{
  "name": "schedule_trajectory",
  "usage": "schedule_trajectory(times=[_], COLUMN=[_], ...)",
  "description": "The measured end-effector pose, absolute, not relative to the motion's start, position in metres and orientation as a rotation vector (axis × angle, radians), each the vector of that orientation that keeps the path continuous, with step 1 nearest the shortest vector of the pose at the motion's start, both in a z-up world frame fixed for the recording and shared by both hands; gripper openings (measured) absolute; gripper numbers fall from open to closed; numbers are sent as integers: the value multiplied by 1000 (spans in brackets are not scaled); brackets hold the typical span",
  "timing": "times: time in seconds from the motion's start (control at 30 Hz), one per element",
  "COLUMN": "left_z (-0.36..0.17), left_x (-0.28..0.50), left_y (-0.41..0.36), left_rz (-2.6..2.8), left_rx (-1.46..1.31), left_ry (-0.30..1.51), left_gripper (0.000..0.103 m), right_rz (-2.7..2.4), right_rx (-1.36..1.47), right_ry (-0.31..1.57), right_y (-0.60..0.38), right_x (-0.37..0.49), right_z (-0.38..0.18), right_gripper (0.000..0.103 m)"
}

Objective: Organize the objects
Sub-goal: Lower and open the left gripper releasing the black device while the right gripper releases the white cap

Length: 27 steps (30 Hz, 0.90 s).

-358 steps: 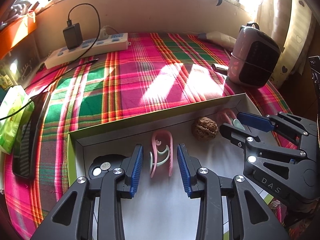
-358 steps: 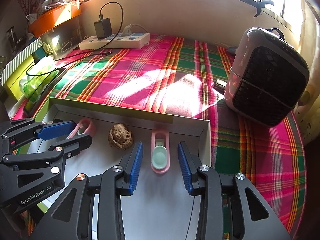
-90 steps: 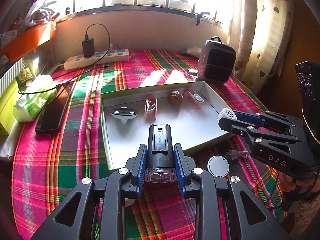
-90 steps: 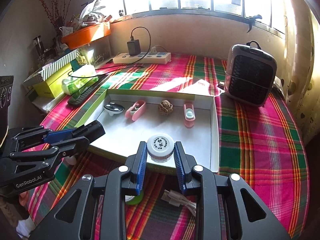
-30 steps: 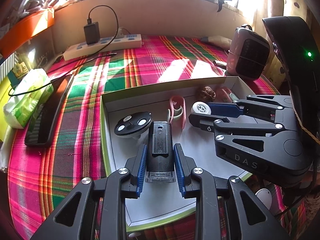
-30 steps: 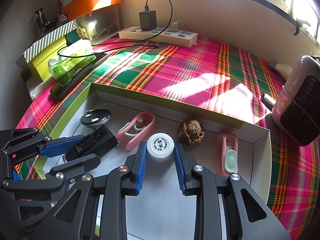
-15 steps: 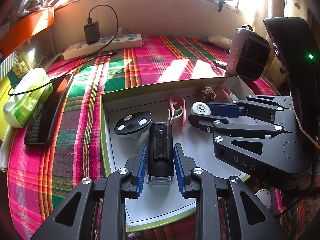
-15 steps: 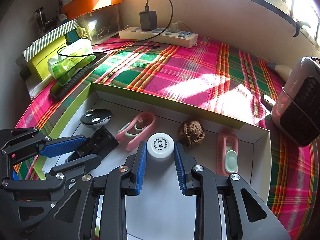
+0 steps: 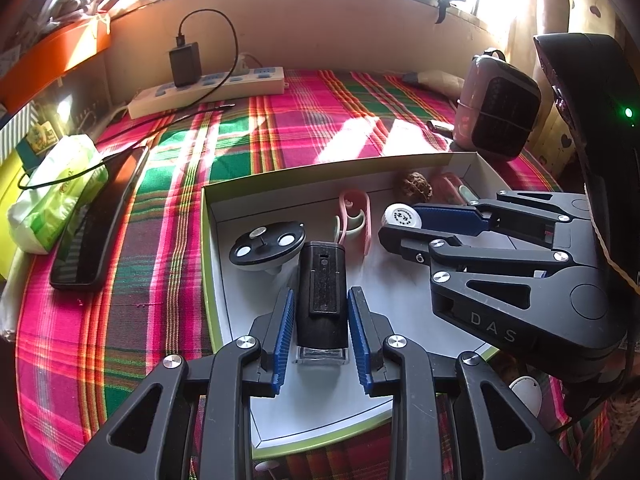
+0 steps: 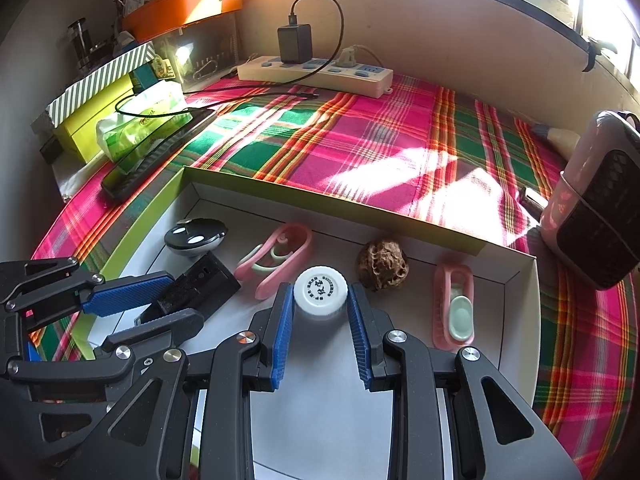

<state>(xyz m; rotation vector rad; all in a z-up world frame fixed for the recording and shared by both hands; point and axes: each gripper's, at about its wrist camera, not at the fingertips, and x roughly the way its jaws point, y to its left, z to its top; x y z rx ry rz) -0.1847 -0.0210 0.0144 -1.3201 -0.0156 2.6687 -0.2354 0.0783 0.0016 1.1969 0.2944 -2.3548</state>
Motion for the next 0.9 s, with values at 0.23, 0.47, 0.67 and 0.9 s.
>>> schedule_trajectory(times=[0.23,0.47,0.67,0.9], left_z=[16,19,22,26], left_x=[-180,-175,-171,-165], left_y=[-21,-22,-20,-19], left_rz=[2676,2686,2697,2708], left_rx=[-1313,-1308,-1308,-1297], left_ry=[-14,-13,-7,-8], left_gripper=[31,32,32,33], right_rz=[-2361,-2371,-2382,-2397], right_rx=[1189,1187,1181,1176], right_ry=[298,285,268,252], right_y=[78,82,85,90], right_x=[-230,-225,-219,-213], right_z=[4,6,9,13], right_gripper=[36,36,37,41])
